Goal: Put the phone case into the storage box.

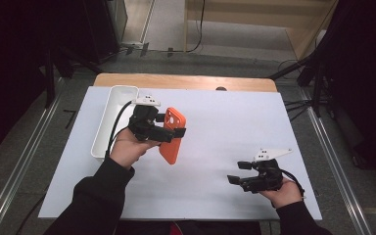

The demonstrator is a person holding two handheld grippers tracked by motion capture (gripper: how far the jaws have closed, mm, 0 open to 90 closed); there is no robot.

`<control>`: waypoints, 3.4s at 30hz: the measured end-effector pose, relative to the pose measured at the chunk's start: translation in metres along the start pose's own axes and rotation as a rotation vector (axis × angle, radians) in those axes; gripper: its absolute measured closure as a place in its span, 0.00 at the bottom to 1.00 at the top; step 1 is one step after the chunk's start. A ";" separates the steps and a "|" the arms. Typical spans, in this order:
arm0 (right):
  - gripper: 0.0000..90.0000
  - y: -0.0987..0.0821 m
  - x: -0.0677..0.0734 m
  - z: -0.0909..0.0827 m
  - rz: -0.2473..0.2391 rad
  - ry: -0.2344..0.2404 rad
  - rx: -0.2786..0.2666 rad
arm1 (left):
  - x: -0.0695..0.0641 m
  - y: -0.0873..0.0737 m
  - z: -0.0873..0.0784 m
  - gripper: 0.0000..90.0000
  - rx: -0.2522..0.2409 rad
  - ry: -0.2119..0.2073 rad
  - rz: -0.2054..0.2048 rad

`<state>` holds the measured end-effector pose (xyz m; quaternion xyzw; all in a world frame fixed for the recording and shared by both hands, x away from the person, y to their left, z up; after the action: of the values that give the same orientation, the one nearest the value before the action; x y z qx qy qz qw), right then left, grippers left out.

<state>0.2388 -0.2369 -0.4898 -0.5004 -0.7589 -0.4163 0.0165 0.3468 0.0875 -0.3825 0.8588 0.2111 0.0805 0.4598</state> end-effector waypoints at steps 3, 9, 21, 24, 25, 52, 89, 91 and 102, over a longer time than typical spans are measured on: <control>0.30 0.001 0.001 -0.002 -0.001 0.008 -0.017 | 0.002 0.001 -0.004 0.17 -0.001 0.005 0.001; 0.30 0.000 0.002 -0.001 -0.002 0.007 -0.008 | 0.007 0.005 -0.013 0.17 -0.009 0.017 -0.003; 0.30 -0.002 0.003 0.000 -0.003 0.009 -0.004 | 0.015 0.008 -0.025 0.17 -0.007 0.027 -0.010; 0.30 -0.002 0.003 0.000 -0.006 0.009 -0.005 | 0.017 0.009 -0.029 0.17 -0.012 0.033 -0.010; 0.30 -0.002 0.003 0.000 -0.007 0.009 -0.005 | 0.018 0.009 -0.030 0.17 -0.011 0.036 -0.007; 0.30 -0.003 0.006 0.000 -0.011 0.010 -0.004 | 0.040 0.010 -0.062 0.17 -0.044 0.085 -0.045; 0.30 0.000 0.004 -0.003 -0.004 0.016 -0.020 | 0.097 0.009 -0.099 0.17 -0.127 0.271 -0.210; 0.30 0.000 0.004 -0.003 -0.005 0.016 -0.022 | 0.103 0.012 -0.100 0.17 -0.116 0.300 -0.205; 0.30 0.000 0.004 -0.004 -0.004 0.014 -0.028 | 0.122 0.028 -0.099 0.17 -0.100 0.383 -0.201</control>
<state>0.2353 -0.2359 -0.4856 -0.4963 -0.7539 -0.4303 0.0141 0.4318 0.2015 -0.3101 0.7785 0.3749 0.2063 0.4591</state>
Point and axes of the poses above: each handheld gripper's, and its own axes: z roughly forward along the jaws, y roughly out of its top, x roughly to its left, the point moved 2 cm from there along z, roughly forward along the jaws, and after that the axes turned 14 degrees about z, right-handed, at the moved point
